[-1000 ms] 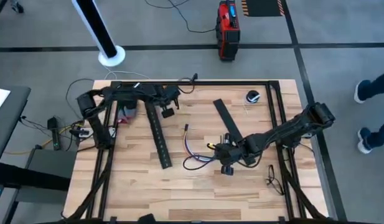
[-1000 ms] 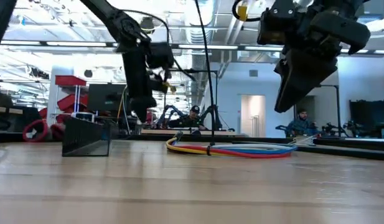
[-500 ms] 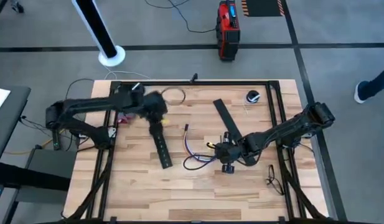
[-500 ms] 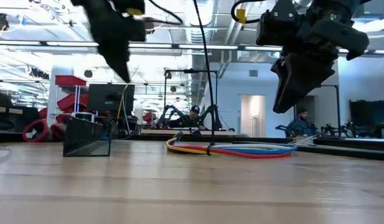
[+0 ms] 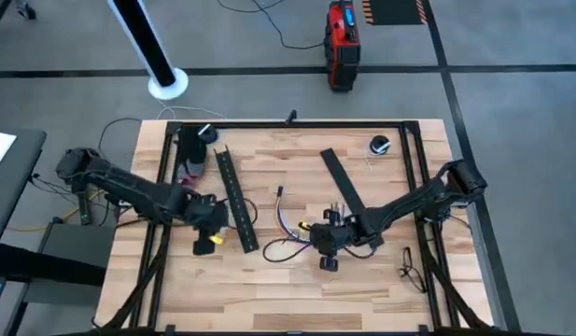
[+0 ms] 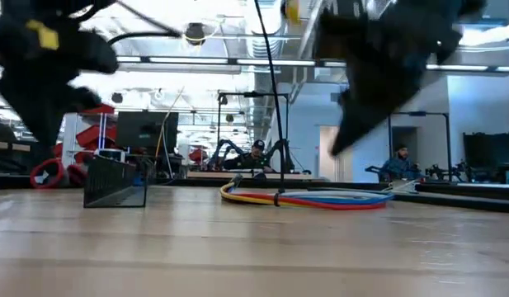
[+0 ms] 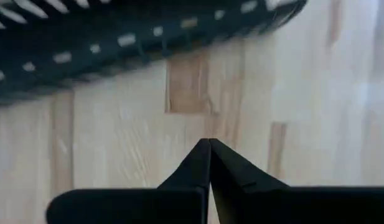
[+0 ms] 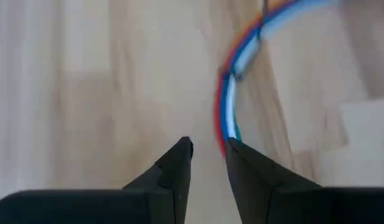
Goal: Ziptie cables
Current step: Put the zip tied cable into the black cable duct
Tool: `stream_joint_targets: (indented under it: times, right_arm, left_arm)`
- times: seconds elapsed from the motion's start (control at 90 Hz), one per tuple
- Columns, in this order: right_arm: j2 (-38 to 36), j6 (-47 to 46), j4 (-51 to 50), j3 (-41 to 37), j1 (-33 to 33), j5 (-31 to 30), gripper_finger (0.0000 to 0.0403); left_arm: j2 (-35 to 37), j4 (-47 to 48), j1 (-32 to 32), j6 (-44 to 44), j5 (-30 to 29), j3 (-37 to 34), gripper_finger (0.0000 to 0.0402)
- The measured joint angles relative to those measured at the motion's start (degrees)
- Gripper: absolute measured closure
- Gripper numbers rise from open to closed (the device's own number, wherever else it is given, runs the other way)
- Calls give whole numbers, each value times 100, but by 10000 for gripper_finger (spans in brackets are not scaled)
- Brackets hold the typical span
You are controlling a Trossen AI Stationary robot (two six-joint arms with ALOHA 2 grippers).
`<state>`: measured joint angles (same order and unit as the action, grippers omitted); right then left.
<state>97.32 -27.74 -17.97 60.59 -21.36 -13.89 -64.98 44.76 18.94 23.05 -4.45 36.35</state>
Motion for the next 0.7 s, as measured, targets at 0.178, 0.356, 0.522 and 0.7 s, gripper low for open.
stream_joint_targets:
  times: [0.178,0.356,0.522,0.7]
  right_arm:
    - [58,-451,316,488,-256,-129,306]
    - [626,-735,934,603,-303,-250,306]
    - [795,-1247,718,717,-395,-669,306]
    - [693,-1643,622,747,-527,-883,306]
  left_arm:
    - [-263,-775,46,-10,-445,-430,401]
    - [-548,-2236,35,-350,-490,-770,401]
    - [-971,-3043,35,-593,-543,-856,401]
    - [-1509,-3860,-30,-884,-590,-854,401]
